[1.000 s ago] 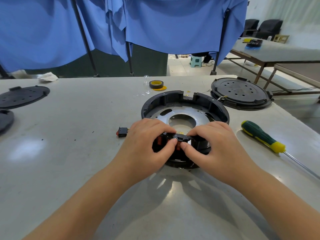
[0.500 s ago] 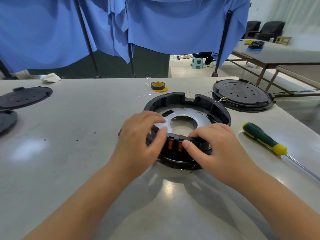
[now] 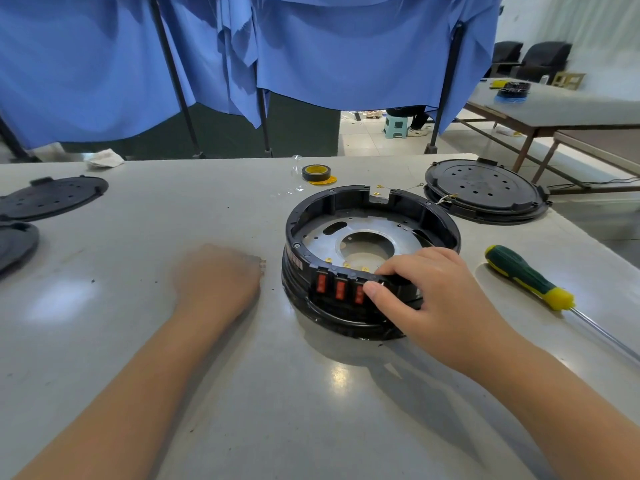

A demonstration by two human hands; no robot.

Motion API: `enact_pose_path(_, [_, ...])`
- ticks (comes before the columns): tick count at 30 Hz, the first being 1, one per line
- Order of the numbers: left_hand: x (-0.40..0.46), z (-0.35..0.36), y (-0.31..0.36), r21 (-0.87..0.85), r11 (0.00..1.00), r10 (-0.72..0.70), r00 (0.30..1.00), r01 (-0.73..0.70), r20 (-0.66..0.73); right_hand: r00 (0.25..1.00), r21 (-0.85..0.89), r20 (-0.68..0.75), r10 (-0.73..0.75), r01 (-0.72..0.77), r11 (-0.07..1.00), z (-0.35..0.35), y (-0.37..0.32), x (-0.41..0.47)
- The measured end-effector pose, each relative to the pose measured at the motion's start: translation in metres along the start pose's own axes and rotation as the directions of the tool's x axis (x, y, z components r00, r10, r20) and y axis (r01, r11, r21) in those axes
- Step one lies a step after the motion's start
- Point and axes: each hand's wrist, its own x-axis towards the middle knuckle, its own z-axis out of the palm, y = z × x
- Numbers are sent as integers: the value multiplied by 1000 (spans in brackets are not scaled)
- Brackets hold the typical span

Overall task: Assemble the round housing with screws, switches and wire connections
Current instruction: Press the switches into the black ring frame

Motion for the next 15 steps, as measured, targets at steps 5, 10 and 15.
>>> enact_pose_path(5, [-4, -6, 3, -382, 919, 82, 995, -97, -55, 1000, -5, 12, 1, -1, 1000, 1, 0, 0])
enact_pose_path(10, [-10, -20, 15, -573, 811, 35, 986, -123, -162, 999, 16, 31, -13, 13, 1000, -2, 1, 1])
enact_pose_path(15, [-21, -40, 30, -775, 594, 93, 975, -215, -200, 997, 107, 80, -19, 11, 994, -11, 3, 2])
